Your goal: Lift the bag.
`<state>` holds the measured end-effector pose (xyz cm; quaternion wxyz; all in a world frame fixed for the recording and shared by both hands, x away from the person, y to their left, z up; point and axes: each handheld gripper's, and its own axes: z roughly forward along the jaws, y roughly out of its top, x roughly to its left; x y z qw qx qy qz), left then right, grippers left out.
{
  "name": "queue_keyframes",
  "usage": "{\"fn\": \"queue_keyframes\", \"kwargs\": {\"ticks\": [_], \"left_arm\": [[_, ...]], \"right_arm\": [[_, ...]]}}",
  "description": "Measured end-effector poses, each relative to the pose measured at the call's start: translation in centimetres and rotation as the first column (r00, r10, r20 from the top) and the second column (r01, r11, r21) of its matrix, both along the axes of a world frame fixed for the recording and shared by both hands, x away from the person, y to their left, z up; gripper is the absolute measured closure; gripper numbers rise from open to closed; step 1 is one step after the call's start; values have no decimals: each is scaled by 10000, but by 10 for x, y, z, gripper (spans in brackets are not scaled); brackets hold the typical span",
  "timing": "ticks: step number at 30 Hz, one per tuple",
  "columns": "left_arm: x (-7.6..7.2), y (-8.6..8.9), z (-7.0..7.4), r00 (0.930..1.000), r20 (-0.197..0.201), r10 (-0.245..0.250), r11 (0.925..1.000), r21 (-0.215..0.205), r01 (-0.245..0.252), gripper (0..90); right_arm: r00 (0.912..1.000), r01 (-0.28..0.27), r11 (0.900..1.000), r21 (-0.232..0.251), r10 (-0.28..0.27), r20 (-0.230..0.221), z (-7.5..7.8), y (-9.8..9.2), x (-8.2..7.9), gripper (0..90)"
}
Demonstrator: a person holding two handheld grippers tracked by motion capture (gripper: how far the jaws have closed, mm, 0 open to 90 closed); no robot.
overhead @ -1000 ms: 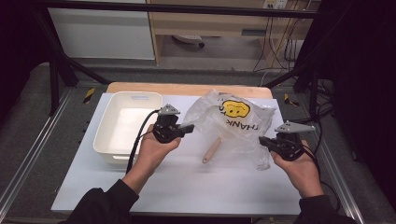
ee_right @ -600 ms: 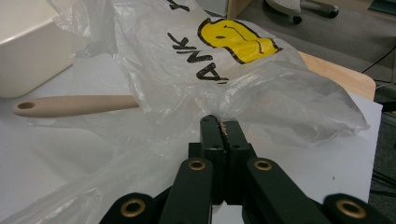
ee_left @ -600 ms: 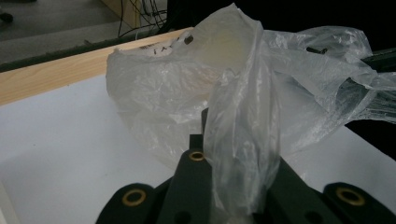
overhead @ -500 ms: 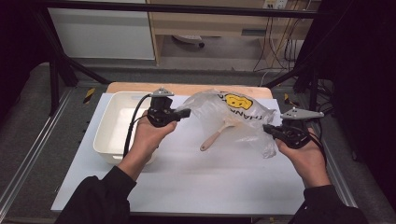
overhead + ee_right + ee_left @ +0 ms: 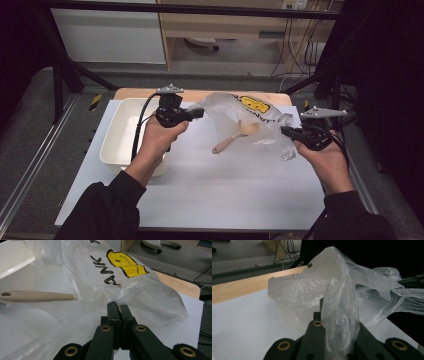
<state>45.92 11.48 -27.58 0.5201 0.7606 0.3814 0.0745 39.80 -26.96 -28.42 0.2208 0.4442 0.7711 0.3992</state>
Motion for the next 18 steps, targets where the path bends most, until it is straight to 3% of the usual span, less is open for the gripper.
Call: {"fn": "queue_keyframes", "kwargs": {"ticks": [11,18], "left_arm": [[4,4,31,9994,344,51,9991,-434,-36,899],[12,12,46,9985,436,322,9979,-569,-297,899]], "right_arm": [[10000,14,10000,27,-14,-95,6,7,11,900],[9998,-32,10000,-35,31,-188,11,16,29,900]]}}
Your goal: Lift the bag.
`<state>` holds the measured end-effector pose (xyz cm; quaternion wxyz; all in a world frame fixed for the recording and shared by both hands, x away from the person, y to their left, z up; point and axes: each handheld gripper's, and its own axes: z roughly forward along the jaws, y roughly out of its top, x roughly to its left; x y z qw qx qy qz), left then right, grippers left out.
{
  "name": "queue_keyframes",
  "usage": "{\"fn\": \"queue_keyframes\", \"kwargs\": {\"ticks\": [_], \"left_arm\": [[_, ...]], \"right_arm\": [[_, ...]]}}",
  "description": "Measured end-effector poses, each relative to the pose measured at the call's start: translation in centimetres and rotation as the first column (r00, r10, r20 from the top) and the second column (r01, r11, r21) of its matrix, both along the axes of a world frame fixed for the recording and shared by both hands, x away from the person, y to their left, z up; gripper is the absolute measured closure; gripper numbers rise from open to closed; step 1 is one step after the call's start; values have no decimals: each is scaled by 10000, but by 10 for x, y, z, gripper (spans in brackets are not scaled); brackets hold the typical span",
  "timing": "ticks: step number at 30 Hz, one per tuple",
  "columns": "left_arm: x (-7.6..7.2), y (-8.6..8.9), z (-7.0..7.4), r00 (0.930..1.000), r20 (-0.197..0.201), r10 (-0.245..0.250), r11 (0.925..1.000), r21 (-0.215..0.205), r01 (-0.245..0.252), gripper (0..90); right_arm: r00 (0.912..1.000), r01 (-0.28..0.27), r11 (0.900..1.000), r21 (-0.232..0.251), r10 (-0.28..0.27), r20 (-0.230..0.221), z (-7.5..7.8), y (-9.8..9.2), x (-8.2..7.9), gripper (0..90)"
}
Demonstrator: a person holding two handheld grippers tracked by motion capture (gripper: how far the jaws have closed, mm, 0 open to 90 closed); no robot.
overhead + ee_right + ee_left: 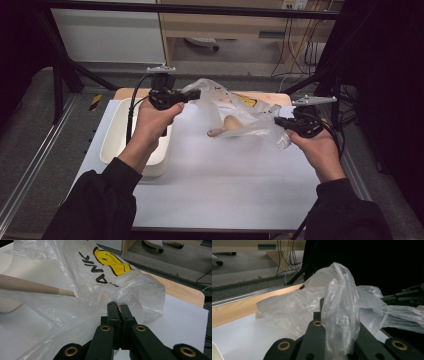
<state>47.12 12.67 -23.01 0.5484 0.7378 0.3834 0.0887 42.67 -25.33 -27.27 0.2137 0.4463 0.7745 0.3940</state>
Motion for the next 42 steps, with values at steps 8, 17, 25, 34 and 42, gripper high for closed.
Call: {"fn": "queue_keyframes", "kwargs": {"ticks": [8,17,25,34,42], "left_arm": [[1,10,8,9999,83,119,9998,-135,-118,899],[4,21,31,9983,425,394,9986,-365,-378,899],[11,28,41,9973,416,604,9965,-606,-578,899],[11,33,27,9978,184,631,9975,-344,-625,899],[7,26,-2,9992,-90,385,9992,-36,-386,899]], "right_arm": [[9999,-11,9996,-284,7,-148,6,14,22,900],[9999,71,9996,-279,-74,-112,18,16,38,900],[9999,172,9994,-288,-171,18,31,13,41,900],[9995,316,9988,-374,-312,92,35,5,38,900],[9991,418,9980,-471,-418,9,28,-1,35,900]]}}
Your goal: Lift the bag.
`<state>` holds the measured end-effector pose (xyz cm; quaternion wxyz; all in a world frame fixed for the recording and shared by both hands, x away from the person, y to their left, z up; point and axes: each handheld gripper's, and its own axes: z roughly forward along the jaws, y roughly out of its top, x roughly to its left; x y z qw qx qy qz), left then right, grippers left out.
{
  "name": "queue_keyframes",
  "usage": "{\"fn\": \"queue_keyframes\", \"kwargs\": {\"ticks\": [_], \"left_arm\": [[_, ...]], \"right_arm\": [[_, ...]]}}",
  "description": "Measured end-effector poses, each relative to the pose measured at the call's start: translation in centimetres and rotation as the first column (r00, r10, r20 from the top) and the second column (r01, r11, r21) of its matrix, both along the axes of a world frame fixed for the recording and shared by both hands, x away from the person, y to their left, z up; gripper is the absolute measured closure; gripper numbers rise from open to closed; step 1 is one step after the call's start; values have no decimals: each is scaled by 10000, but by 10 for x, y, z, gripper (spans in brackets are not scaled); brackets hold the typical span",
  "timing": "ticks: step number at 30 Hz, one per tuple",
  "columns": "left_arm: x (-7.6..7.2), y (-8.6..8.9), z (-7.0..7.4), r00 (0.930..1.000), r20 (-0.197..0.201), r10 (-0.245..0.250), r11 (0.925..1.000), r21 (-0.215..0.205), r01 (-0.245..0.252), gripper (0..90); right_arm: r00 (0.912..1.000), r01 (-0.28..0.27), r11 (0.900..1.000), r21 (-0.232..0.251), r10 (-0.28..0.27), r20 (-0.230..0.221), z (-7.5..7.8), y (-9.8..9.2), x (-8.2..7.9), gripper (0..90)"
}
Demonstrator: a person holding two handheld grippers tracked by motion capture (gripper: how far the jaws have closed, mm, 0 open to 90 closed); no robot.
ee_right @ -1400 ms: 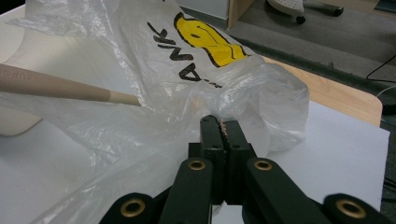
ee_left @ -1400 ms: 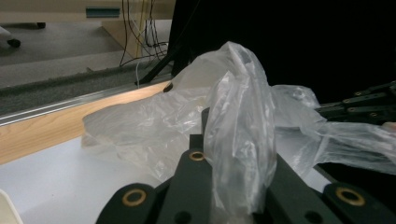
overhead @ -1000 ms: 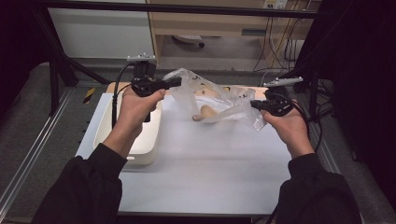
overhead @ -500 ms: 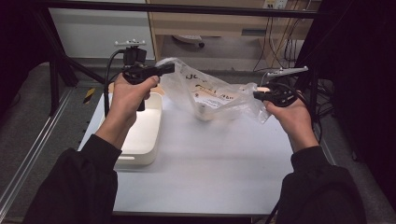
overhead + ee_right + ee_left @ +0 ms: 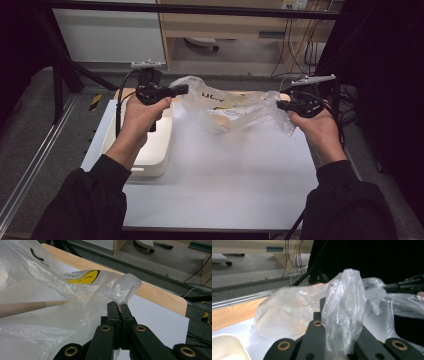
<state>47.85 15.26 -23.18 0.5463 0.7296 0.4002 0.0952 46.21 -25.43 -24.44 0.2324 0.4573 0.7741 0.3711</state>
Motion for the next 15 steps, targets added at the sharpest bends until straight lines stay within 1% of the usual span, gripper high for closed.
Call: {"fn": "queue_keyframes", "kwargs": {"ticks": [5,7,11,15], "left_arm": [[-2,-7,-25,9993,-340,-141,9997,177,147,899],[-3,-9,-33,9988,-456,-189,9996,221,199,899],[-12,-16,-49,9970,-614,-462,9977,473,491,898],[-23,-28,-66,9942,-751,-774,9939,728,829,898]], "right_arm": [[9998,103,9999,19,-102,-147,-9,-7,-3,900],[9997,136,9999,0,-136,-181,-14,-10,-5,900],[9994,93,9999,-69,-95,-330,-23,-15,-11,900],[9986,52,9999,-91,-57,-534,-40,-17,-18,900]]}}
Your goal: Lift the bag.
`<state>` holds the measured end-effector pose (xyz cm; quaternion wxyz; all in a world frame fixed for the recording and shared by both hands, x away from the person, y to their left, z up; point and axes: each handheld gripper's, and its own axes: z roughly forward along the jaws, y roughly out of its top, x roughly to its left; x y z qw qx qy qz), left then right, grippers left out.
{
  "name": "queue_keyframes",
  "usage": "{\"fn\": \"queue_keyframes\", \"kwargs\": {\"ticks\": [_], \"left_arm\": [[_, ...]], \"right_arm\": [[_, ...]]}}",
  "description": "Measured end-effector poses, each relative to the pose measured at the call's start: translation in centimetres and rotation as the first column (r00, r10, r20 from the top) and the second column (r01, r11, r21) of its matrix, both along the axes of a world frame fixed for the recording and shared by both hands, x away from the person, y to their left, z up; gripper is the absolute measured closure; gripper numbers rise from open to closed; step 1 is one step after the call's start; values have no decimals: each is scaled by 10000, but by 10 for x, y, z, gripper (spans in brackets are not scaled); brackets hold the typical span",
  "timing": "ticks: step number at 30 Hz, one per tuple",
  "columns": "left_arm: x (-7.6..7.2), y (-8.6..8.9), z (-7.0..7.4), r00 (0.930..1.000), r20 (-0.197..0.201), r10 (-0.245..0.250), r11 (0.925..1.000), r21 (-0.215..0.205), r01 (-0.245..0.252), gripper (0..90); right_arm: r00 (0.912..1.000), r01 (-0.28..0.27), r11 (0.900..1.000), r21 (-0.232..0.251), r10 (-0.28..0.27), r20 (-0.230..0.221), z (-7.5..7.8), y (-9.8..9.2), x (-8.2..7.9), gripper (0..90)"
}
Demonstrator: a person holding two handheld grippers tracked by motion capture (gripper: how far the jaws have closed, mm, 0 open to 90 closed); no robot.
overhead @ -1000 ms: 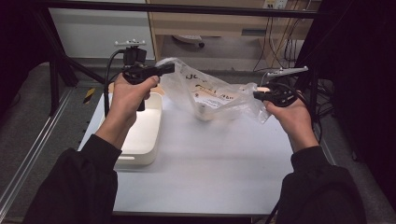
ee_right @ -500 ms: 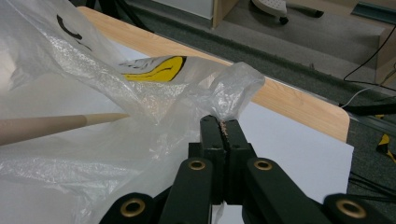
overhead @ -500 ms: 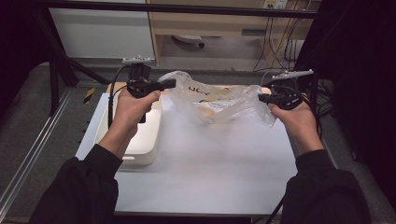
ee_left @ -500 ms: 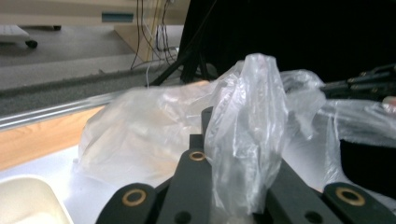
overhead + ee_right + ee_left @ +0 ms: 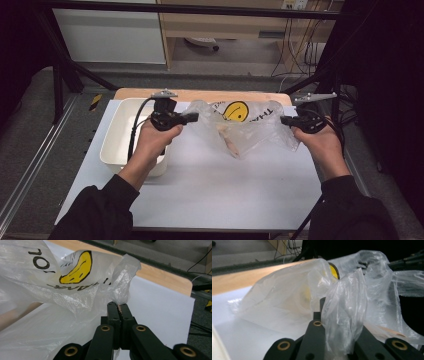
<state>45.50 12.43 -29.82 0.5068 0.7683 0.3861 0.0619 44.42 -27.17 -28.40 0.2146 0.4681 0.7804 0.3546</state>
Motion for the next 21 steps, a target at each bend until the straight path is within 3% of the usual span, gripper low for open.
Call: {"fn": "queue_keyframes", "kwargs": {"ticks": [12,14,17,19,21], "left_arm": [[-39,-30,-43,9967,-57,-804,9933,832,806,883],[-47,-32,-48,9967,17,-814,9927,891,809,766],[-61,-30,-52,9969,459,-646,9942,892,604,555],[-70,-27,-54,9977,513,-443,9952,890,396,392],[-76,-24,-55,9974,636,-347,9954,908,288,294]], "right_arm": [[9986,-228,9996,175,236,-470,-42,-2,-27,900],[9987,-236,9991,362,252,-454,-46,-2,-33,847],[9998,-149,9978,639,159,-150,-50,-1,-42,616],[9998,-111,9963,851,95,193,-51,-3,-47,532],[9993,27,9936,1126,-68,362,-51,-6,-51,434]]}}
